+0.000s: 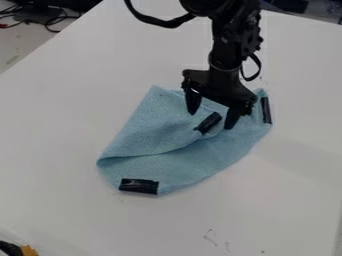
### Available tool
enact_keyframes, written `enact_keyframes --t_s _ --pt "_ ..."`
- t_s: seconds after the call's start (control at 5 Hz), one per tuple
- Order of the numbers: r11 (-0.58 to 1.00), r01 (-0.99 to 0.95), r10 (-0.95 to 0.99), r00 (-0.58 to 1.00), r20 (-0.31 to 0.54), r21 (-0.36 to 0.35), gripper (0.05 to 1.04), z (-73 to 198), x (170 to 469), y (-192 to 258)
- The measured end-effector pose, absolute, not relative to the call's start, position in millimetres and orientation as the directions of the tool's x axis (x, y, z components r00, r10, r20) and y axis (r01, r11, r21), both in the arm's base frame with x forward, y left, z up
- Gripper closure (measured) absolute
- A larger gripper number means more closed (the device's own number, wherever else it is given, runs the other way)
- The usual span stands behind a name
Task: Unfold cloth from right to left
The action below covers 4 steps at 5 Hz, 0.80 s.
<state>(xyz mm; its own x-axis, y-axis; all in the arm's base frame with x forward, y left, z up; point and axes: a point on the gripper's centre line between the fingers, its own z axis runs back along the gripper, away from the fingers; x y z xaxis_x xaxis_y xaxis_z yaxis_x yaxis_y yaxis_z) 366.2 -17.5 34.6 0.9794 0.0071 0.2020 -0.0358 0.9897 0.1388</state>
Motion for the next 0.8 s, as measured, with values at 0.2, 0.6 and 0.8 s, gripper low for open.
enact_keyframes --t_s 0.2,0.6,0.8 --pt "0.990 -0.011 -0.014 0.985 0.174 0.140 0.139 34.7 375.7 -7.3" --pt "0.993 -0.005 -0.013 0.988 0.153 0.116 0.582 26.9 379.0 -1.9" --pt "0.993 -0.030 0.012 0.989 0.149 0.117 0.287 26.5 377.7 -1.7"
